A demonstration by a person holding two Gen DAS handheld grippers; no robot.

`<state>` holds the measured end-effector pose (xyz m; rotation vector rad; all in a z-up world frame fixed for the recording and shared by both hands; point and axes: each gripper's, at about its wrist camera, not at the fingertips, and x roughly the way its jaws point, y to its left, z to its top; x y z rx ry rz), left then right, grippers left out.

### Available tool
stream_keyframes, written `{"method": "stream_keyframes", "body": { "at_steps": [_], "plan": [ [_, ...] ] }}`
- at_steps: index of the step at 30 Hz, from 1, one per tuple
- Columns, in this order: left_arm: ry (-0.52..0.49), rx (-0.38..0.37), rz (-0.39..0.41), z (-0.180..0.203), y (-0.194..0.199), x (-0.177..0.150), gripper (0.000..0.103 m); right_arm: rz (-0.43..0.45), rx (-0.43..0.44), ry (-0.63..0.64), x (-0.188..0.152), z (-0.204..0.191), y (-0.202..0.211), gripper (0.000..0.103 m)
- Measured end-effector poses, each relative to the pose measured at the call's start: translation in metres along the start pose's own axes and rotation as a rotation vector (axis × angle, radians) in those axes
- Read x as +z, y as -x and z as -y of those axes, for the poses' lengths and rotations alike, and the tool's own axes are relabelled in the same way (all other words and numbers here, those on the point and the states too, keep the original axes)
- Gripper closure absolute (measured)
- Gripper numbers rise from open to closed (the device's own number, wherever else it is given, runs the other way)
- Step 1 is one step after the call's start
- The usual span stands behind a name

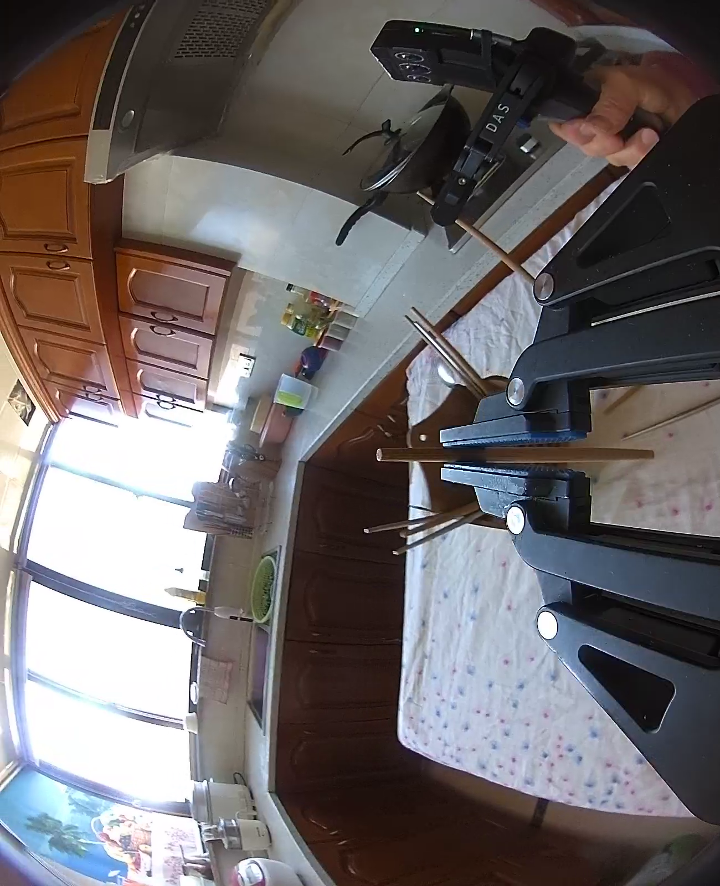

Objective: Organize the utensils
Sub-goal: 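Carry both chopsticks to the wooden holder and lower them into it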

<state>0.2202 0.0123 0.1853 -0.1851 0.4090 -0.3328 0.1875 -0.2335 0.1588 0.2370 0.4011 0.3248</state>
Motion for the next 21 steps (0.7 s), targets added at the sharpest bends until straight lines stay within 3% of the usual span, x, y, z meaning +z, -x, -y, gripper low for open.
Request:
{"method": "stream_keyframes", "body": {
  "at_steps": [7, 12, 16, 21],
  "plan": [
    [-0.065, 0.03, 0.135, 0.013, -0.016, 0.05, 0.098, 0.121, -0.004, 0.027, 0.048, -0.011, -0.013, 0.098],
    [-0.043, 0.074, 0.204, 0.007, -0.041, 0.072, 0.098, 0.186, -0.019, 0.027, 0.076, -0.013, -0.03, 0.098],
    [-0.007, 0.111, 0.212, -0.004, -0.069, 0.068, 0.098, 0.188, -0.049, 0.033, 0.078, -0.013, -0.05, 0.098],
    [0.017, 0.139, 0.191, -0.015, -0.092, 0.038, 0.098, 0.176, -0.074, 0.028, 0.055, -0.008, -0.066, 0.098]
  ]
}}
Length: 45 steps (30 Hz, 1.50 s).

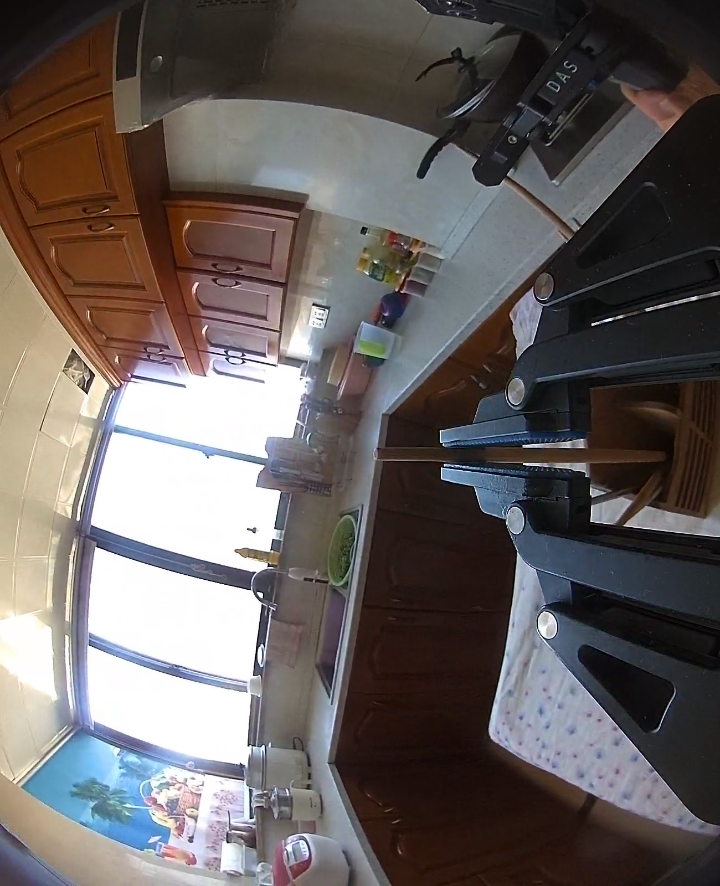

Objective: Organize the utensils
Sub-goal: 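Carry both chopsticks to the wooden holder and lower them into it, then open the left tool releasing its chopstick while the right tool releases its chopstick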

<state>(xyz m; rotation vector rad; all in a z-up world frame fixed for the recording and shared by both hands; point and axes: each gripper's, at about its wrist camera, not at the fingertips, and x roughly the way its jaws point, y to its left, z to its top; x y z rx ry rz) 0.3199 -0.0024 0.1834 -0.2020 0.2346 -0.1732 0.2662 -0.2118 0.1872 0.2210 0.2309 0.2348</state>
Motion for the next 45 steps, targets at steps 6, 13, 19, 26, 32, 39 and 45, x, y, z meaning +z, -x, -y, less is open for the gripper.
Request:
{"method": "stream_keyframes", "body": {
  "at_steps": [6, 13, 19, 26, 32, 39, 45],
  "plan": [
    [0.034, 0.015, -0.071, -0.009, -0.015, -0.036, 0.098, -0.037, -0.022, 0.014, -0.037, 0.0, -0.009, 0.098],
    [0.058, 0.008, -0.146, -0.019, -0.019, -0.064, 0.098, -0.112, -0.028, -0.037, -0.063, 0.016, -0.017, 0.098],
    [0.048, 0.0, -0.176, -0.016, -0.017, -0.08, 0.097, -0.15, -0.025, -0.052, -0.077, 0.019, -0.02, 0.097],
    [0.044, -0.007, -0.187, -0.013, -0.017, -0.079, 0.097, -0.156, -0.033, -0.037, -0.077, 0.014, -0.02, 0.097],
    [0.041, -0.009, -0.198, -0.015, -0.02, -0.078, 0.097, -0.161, -0.04, -0.032, -0.077, 0.014, -0.022, 0.097],
    [0.036, -0.012, -0.212, -0.015, -0.022, -0.077, 0.097, -0.167, -0.043, -0.033, -0.076, 0.015, -0.024, 0.097],
    [0.025, -0.01, -0.238, -0.013, -0.026, -0.078, 0.096, -0.174, -0.049, -0.03, -0.076, 0.014, -0.027, 0.094]
  ]
}}
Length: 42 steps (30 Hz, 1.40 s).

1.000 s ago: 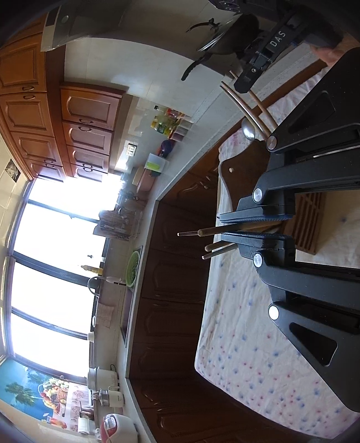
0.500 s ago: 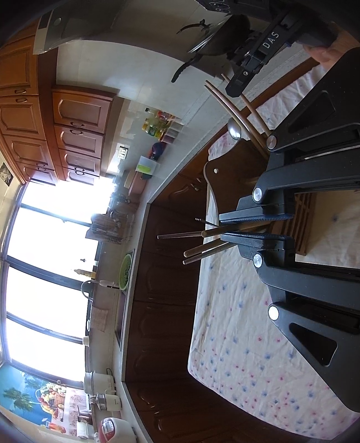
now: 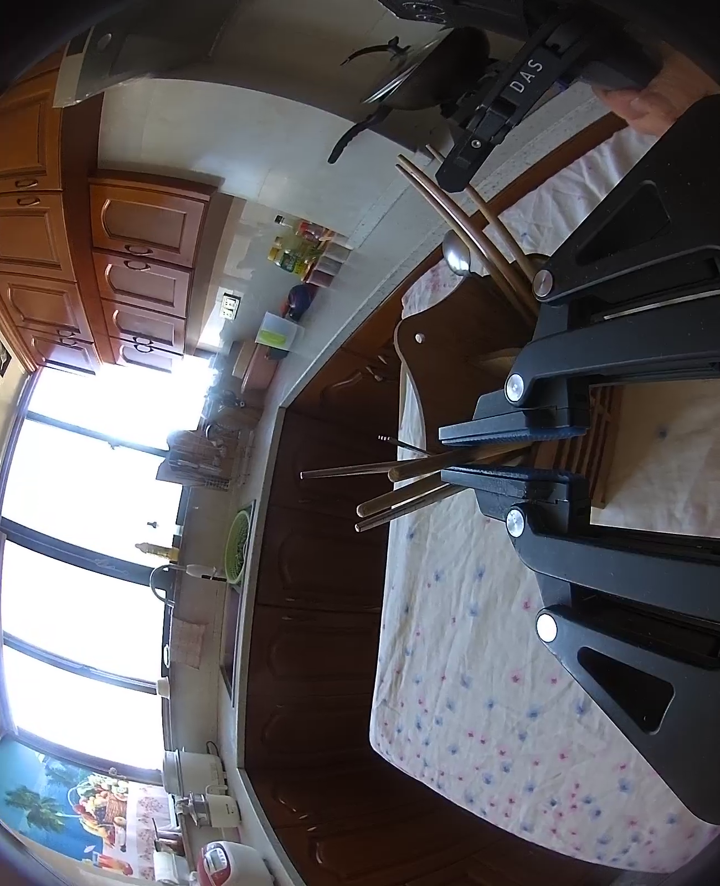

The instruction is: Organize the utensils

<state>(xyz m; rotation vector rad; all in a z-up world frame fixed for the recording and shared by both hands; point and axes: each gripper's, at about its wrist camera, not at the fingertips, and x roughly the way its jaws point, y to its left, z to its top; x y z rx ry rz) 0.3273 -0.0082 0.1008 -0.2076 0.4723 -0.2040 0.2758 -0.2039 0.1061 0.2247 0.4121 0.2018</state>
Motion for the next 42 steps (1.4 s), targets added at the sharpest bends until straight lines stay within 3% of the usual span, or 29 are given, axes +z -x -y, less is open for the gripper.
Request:
{"method": "stream_keyframes", "body": {
  "at_steps": [5, 7, 8, 10, 13, 15, 18, 21, 27, 33, 42],
  "plan": [
    [-0.007, 0.004, -0.014, 0.002, 0.002, 0.003, 0.096, -0.009, 0.004, -0.007, 0.002, 0.002, -0.001, 0.091],
    [-0.005, 0.006, -0.011, 0.002, 0.006, 0.006, 0.094, -0.005, 0.004, -0.011, 0.004, 0.002, 0.001, 0.084],
    [-0.002, 0.008, -0.008, 0.002, 0.01, 0.007, 0.087, 0.001, 0.008, -0.016, 0.005, 0.003, 0.004, 0.08],
    [0.007, 0.019, 0.016, 0.001, 0.021, 0.011, 0.071, 0.021, 0.011, -0.025, 0.008, 0.003, 0.011, 0.055],
    [0.014, 0.035, 0.07, 0.001, 0.043, 0.013, 0.053, 0.057, 0.009, -0.04, 0.012, 0.006, 0.024, 0.032],
    [0.027, 0.049, 0.095, -0.002, 0.057, 0.011, 0.032, 0.083, 0.0, -0.052, 0.014, 0.008, 0.033, 0.024],
    [0.058, 0.075, 0.113, -0.01, 0.077, -0.001, 0.019, 0.098, 0.003, -0.072, 0.011, 0.013, 0.045, 0.016],
    [0.098, 0.093, 0.102, -0.022, 0.091, -0.021, 0.016, 0.096, 0.011, -0.084, -0.002, 0.015, 0.056, 0.004],
    [0.163, 0.14, 0.01, -0.041, 0.109, -0.075, 0.014, 0.011, 0.015, -0.058, -0.052, 0.009, 0.071, 0.001],
    [0.166, 0.195, -0.062, -0.052, 0.129, -0.127, 0.013, -0.009, 0.001, -0.077, -0.11, 0.01, 0.103, 0.001],
    [0.154, 0.23, -0.12, -0.052, 0.159, -0.178, 0.013, -0.056, -0.018, -0.089, -0.153, 0.019, 0.129, 0.001]
  ]
}}
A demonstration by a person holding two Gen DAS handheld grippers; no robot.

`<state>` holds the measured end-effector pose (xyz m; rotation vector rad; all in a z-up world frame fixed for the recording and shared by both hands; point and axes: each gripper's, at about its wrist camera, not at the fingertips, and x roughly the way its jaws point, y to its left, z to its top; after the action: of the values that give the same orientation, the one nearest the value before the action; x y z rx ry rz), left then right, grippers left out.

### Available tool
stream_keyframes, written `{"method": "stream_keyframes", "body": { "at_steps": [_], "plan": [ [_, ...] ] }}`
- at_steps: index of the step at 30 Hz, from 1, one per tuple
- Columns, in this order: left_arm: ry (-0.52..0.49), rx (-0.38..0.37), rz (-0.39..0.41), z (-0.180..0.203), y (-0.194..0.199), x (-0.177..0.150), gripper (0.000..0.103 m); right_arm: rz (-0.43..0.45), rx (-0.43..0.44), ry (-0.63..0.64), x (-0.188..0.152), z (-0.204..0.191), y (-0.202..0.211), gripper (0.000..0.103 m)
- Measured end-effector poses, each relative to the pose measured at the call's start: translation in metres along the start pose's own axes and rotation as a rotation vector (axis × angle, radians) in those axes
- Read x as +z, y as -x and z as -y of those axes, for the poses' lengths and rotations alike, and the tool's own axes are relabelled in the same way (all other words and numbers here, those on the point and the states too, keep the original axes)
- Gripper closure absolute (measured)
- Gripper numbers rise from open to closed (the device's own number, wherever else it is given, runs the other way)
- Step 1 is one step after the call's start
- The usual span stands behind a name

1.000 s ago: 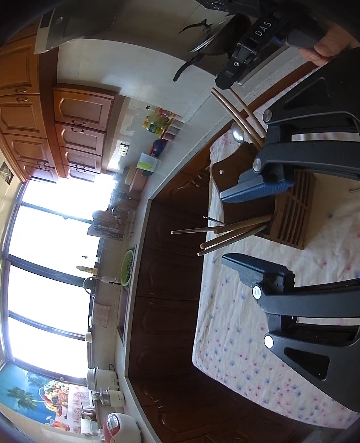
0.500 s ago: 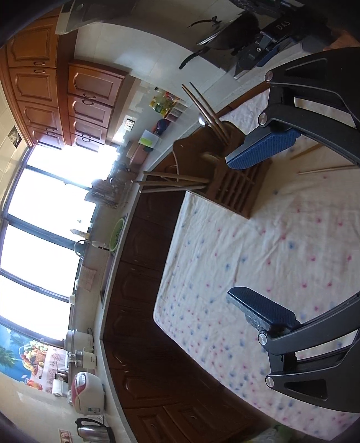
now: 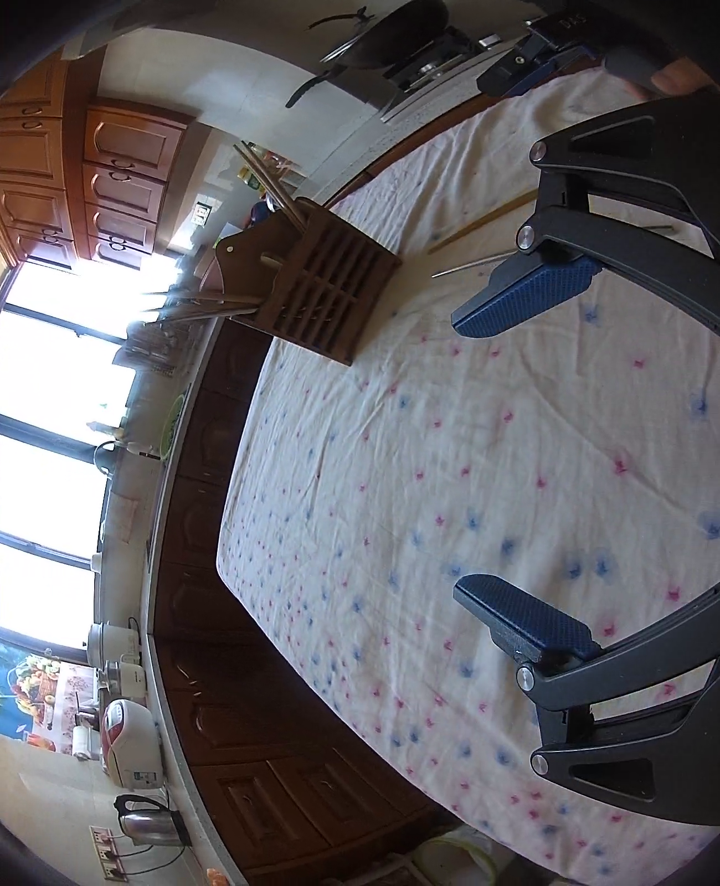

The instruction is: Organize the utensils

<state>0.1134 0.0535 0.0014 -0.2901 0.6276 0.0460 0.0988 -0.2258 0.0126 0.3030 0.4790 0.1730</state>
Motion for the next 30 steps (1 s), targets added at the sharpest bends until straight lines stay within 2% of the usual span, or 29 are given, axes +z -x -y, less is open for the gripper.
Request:
{"method": "stream_keyframes", "body": {
  "at_steps": [5, 10, 13, 15, 17, 19, 22, 26, 30],
  "plan": [
    [-0.028, 0.0, 0.011, 0.005, 0.018, -0.017, 0.013, -0.022, 0.001, 0.017, -0.02, -0.001, 0.01, 0.001],
    [-0.066, 0.009, 0.069, 0.014, 0.041, -0.028, 0.013, 0.009, 0.003, 0.052, -0.032, -0.006, 0.03, 0.0],
    [-0.076, 0.011, 0.142, 0.017, 0.061, -0.029, 0.011, 0.063, 0.0, 0.057, -0.03, -0.006, 0.049, 0.0],
    [-0.079, 0.013, 0.213, 0.019, 0.075, -0.03, 0.001, 0.126, 0.0, 0.076, -0.026, -0.008, 0.066, 0.0],
    [-0.094, 0.026, 0.288, 0.021, 0.089, -0.035, 0.0, 0.202, -0.001, 0.115, -0.025, -0.013, 0.084, 0.0],
    [-0.124, 0.038, 0.327, 0.025, 0.095, -0.04, 0.0, 0.261, -0.002, 0.156, -0.027, -0.017, 0.097, 0.0],
    [-0.161, 0.053, 0.331, 0.029, 0.095, -0.049, 0.0, 0.29, -0.011, 0.168, -0.034, -0.015, 0.103, 0.0],
    [-0.171, 0.069, 0.316, 0.027, 0.09, -0.062, 0.0, 0.258, -0.021, 0.158, -0.046, -0.008, 0.097, 0.0],
    [-0.165, 0.081, 0.301, 0.023, 0.086, -0.068, 0.0, 0.264, -0.031, 0.158, -0.053, -0.003, 0.098, 0.0]
  ]
}}
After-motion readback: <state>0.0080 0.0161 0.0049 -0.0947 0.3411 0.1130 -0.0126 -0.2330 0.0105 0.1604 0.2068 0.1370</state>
